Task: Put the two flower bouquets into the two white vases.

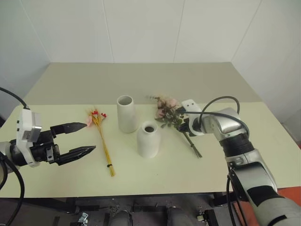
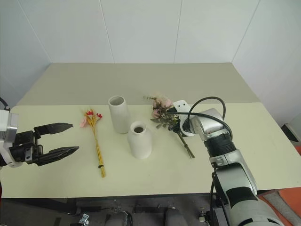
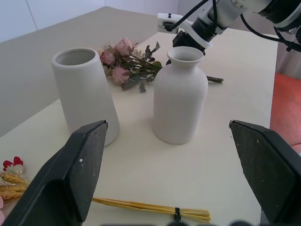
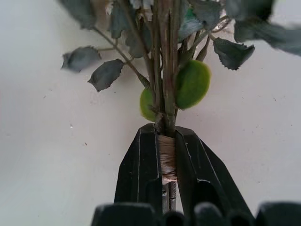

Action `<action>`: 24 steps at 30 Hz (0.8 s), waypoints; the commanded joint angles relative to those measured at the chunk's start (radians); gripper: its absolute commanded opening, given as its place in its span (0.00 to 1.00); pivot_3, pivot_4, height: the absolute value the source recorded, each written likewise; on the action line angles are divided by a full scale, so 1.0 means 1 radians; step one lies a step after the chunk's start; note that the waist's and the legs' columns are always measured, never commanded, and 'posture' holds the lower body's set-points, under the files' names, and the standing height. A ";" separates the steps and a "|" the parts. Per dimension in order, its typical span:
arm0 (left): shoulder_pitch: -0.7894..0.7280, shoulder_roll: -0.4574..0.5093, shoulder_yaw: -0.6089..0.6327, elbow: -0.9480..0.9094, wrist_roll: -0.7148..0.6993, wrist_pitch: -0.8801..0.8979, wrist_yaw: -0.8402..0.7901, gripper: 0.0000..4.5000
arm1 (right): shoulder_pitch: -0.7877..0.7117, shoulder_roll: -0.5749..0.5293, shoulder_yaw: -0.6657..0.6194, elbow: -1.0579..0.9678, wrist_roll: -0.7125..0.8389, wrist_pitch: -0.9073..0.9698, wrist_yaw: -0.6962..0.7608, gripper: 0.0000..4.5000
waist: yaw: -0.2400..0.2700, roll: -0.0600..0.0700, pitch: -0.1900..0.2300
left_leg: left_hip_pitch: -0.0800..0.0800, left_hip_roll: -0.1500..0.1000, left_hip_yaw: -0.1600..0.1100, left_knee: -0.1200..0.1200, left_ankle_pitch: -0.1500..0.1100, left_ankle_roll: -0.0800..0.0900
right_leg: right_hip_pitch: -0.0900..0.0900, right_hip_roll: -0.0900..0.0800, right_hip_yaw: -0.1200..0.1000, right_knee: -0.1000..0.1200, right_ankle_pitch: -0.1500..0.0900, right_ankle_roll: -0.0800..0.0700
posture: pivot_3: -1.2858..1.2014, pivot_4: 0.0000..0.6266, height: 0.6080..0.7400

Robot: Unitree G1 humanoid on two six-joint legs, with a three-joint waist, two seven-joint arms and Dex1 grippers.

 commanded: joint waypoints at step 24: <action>-0.072 0.033 -0.014 0.038 0.017 -0.015 -0.033 1.00 | 0.090 0.262 -0.478 -0.582 0.497 -0.470 -0.028 0.05 | -0.013 0.001 0.001 | 0.001 0.001 -0.001 -0.002 0.000 0.000 | 0.000 0.000 -0.001 0.000 0.000 0.000 | 0.52 0.24 1.00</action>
